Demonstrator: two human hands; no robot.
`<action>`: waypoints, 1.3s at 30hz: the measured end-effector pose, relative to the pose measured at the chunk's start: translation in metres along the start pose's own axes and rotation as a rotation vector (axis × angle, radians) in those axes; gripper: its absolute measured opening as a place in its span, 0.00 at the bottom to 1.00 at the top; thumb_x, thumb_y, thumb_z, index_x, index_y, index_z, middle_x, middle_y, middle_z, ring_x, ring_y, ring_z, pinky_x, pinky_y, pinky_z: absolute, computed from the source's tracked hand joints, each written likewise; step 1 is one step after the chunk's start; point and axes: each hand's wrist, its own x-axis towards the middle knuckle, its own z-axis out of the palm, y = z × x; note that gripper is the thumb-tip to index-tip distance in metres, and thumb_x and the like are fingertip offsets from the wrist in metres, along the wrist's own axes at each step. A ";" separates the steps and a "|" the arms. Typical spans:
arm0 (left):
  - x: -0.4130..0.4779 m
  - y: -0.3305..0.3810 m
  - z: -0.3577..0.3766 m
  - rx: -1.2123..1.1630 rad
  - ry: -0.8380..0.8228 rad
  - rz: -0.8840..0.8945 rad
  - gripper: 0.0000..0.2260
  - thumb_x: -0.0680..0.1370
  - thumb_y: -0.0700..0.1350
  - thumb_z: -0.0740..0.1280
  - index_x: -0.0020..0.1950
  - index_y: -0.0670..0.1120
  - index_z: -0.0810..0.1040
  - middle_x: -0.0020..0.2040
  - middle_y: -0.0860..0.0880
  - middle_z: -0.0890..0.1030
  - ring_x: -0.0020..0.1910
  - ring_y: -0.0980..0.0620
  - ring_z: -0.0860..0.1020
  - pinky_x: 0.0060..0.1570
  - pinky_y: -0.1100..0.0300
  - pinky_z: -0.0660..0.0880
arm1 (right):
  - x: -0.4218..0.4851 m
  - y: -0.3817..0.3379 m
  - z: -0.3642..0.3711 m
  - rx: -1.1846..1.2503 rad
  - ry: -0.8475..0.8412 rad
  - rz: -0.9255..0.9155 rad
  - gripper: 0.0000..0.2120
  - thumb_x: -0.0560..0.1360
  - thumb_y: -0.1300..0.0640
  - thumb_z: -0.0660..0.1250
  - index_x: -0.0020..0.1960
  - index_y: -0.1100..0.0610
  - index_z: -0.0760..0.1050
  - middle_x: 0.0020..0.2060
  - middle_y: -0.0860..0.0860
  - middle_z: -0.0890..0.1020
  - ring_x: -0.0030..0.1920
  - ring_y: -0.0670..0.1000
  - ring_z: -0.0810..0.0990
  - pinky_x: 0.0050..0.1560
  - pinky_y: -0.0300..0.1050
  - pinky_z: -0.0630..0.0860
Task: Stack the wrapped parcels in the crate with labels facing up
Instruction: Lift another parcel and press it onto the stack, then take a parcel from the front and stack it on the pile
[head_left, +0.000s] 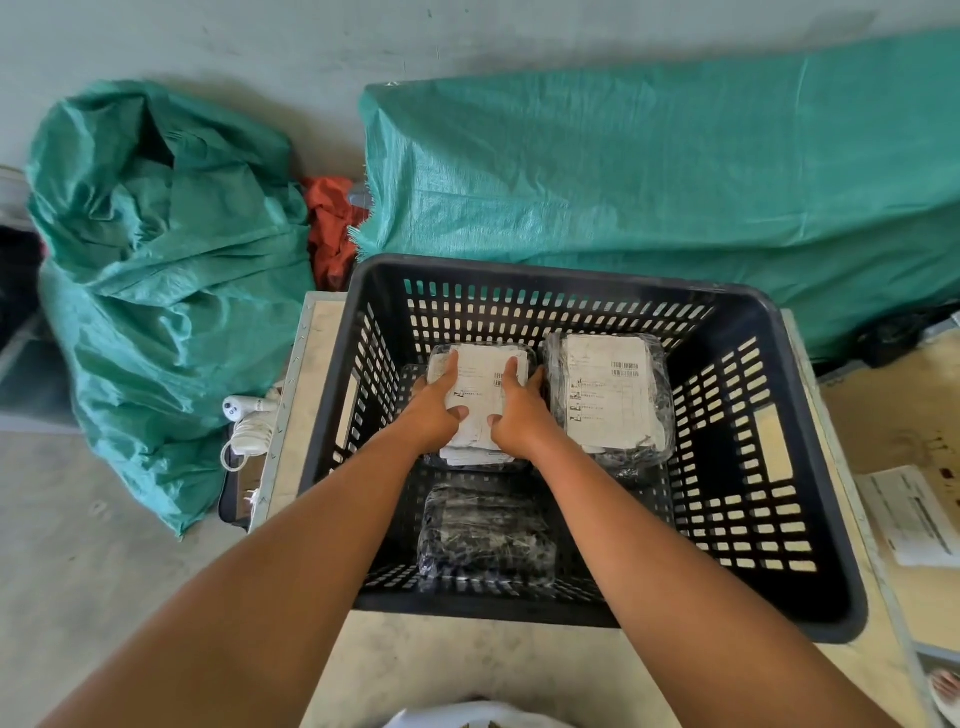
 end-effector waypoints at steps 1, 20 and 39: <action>-0.001 0.001 -0.001 0.012 0.002 0.000 0.38 0.82 0.43 0.66 0.80 0.67 0.44 0.76 0.40 0.60 0.60 0.47 0.71 0.50 0.61 0.73 | 0.000 0.000 0.000 0.007 -0.001 -0.001 0.47 0.81 0.62 0.65 0.82 0.50 0.32 0.78 0.61 0.29 0.76 0.60 0.67 0.69 0.47 0.68; -0.036 0.038 -0.020 0.270 0.035 0.020 0.35 0.81 0.47 0.67 0.83 0.53 0.51 0.82 0.39 0.50 0.79 0.37 0.58 0.72 0.48 0.65 | -0.047 0.002 -0.025 -0.022 0.062 -0.176 0.35 0.81 0.52 0.68 0.82 0.58 0.56 0.79 0.59 0.61 0.75 0.59 0.67 0.72 0.51 0.66; -0.138 0.008 -0.027 0.404 -0.601 0.248 0.27 0.73 0.48 0.77 0.70 0.60 0.76 0.71 0.59 0.76 0.69 0.56 0.74 0.71 0.53 0.70 | -0.097 0.079 -0.018 -0.074 -0.397 -0.408 0.17 0.63 0.48 0.85 0.49 0.42 0.84 0.49 0.43 0.83 0.46 0.42 0.79 0.45 0.42 0.77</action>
